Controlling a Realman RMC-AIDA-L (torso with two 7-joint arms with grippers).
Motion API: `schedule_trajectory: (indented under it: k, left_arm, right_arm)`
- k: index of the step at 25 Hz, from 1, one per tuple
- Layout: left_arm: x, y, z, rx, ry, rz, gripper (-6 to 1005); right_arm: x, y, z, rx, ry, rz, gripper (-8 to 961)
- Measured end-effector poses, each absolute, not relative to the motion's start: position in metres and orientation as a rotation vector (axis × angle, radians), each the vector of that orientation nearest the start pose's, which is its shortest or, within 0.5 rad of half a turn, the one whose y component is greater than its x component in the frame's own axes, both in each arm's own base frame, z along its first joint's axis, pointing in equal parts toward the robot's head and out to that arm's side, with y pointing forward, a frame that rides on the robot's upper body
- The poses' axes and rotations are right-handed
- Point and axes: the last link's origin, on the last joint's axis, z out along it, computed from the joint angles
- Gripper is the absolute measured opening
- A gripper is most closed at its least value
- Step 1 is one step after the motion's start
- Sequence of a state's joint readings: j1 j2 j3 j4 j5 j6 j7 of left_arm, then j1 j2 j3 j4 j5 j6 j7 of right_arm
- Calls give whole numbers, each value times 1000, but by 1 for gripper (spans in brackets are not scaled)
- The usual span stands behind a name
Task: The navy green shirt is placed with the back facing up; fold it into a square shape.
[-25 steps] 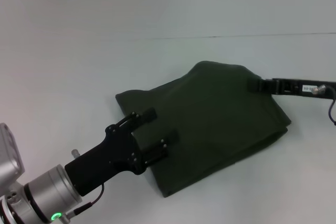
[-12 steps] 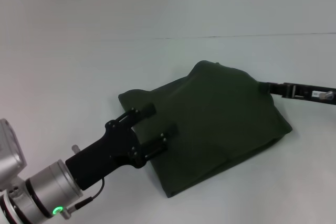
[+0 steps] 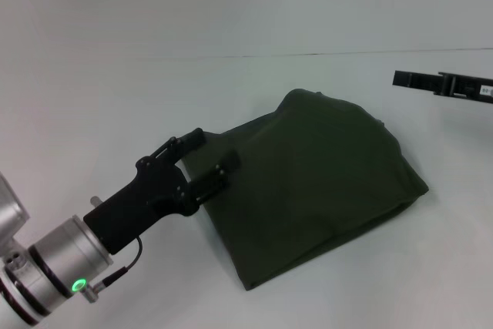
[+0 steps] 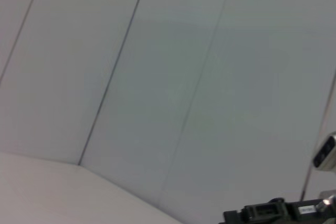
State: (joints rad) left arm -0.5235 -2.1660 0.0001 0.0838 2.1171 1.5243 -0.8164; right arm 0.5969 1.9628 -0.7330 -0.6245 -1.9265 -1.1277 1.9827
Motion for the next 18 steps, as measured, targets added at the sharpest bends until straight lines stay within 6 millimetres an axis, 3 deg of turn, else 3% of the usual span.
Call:
schedule_trajectory:
  k: [7, 13, 18]
  left_arm:
    - [-263, 303, -73, -2130, -833, -1190, 783]
    - [-268, 314, -72, -2086, -956, -1168, 786]
    - [-269, 321, -73, -2093, -1042, -1153, 788]
  right_arm:
    - [280, 411, 54, -2167, 1282, 664, 558]
    - [281, 410, 52, -2173, 1287, 663, 308]
    - [281, 404, 52, -2220, 1289, 662, 266]
